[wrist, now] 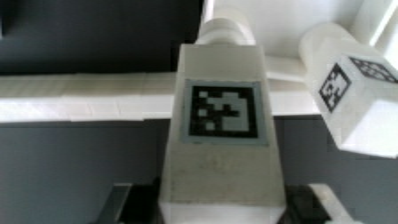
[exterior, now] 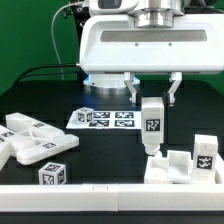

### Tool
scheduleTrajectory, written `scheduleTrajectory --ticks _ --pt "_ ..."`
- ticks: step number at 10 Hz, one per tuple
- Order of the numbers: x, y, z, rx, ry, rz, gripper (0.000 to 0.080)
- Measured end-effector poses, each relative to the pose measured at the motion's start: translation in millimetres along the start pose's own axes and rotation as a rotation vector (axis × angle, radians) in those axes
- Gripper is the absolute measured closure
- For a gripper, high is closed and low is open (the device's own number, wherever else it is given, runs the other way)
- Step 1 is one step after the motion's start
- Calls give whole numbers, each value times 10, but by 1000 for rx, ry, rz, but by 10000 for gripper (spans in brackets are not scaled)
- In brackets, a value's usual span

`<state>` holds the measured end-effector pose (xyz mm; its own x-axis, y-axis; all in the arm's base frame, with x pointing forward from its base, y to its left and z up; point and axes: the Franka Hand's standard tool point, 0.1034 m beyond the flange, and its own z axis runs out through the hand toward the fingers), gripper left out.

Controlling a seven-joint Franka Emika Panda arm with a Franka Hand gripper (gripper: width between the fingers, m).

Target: Assemble chair

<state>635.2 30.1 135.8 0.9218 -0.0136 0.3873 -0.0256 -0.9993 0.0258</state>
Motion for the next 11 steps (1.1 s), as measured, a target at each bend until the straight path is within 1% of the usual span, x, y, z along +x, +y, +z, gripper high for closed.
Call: scheduleTrajectory --ticks 1,3,6,11 --pt "-4 6 58 -7 17 -5 511" --pt "-74 -1 210 -16 12 -12 511" --pt "-106 -16 249 -17 9 -14 511" --pt "-61 -76 277 -16 45 -21 511"
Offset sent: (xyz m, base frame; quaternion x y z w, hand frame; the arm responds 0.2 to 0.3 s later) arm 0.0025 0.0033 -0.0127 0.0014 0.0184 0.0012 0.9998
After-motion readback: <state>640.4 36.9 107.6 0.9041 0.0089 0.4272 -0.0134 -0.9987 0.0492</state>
